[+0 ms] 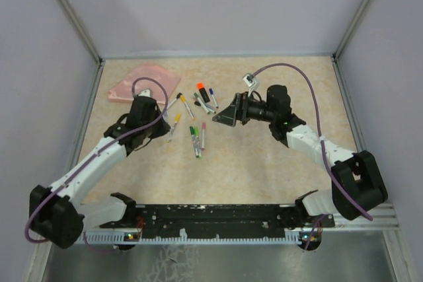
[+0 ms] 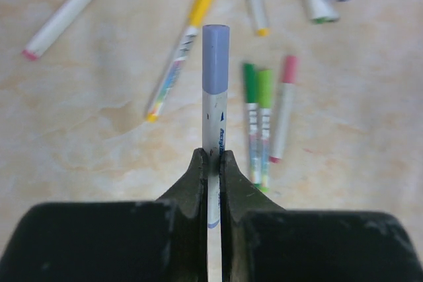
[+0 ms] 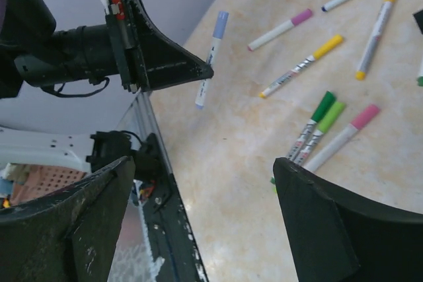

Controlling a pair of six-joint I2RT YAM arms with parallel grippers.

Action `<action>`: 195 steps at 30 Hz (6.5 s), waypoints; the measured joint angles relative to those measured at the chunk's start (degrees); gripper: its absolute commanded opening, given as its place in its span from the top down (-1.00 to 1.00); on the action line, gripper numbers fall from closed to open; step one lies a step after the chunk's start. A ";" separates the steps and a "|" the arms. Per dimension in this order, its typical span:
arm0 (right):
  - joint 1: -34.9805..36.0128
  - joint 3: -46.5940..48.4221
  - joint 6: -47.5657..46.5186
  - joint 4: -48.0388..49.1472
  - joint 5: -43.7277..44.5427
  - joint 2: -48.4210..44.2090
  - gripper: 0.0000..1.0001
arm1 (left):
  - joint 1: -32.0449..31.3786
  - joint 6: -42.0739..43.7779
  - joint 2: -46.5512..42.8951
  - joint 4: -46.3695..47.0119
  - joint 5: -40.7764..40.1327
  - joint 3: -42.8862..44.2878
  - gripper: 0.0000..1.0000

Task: Open the pen caps
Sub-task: Pick up the pen from the center of the board, then open the pen cap from the pen, then place the pen at the center of the board.

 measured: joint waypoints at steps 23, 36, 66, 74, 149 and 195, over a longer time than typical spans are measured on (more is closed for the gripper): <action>0.74 -1.03 19.67 18.95 -4.66 0.02 -0.27 | -3.98 -8.33 -7.65 59.65 35.50 -12.11 1.00; 3.74 3.17 16.79 15.82 -5.40 1.16 0.27 | -8.74 -10.14 -2.60 65.81 31.26 -9.03 1.00; 5.05 6.47 6.47 5.33 -10.16 2.38 1.00 | 3.48 -9.99 -4.31 60.24 38.53 -0.76 -0.48; 5.07 6.47 6.08 5.33 -12.35 2.38 1.00 | 6.05 -14.67 4.04 59.49 53.44 6.64 -0.40; 4.17 8.39 6.69 3.93 -12.83 2.25 1.00 | -0.72 -12.28 6.23 56.89 53.72 5.20 1.00; 16.04 -9.05 -1.22 -28.68 35.23 4.83 0.99 | -2.75 -4.20 -2.12 26.38 16.41 -4.24 1.00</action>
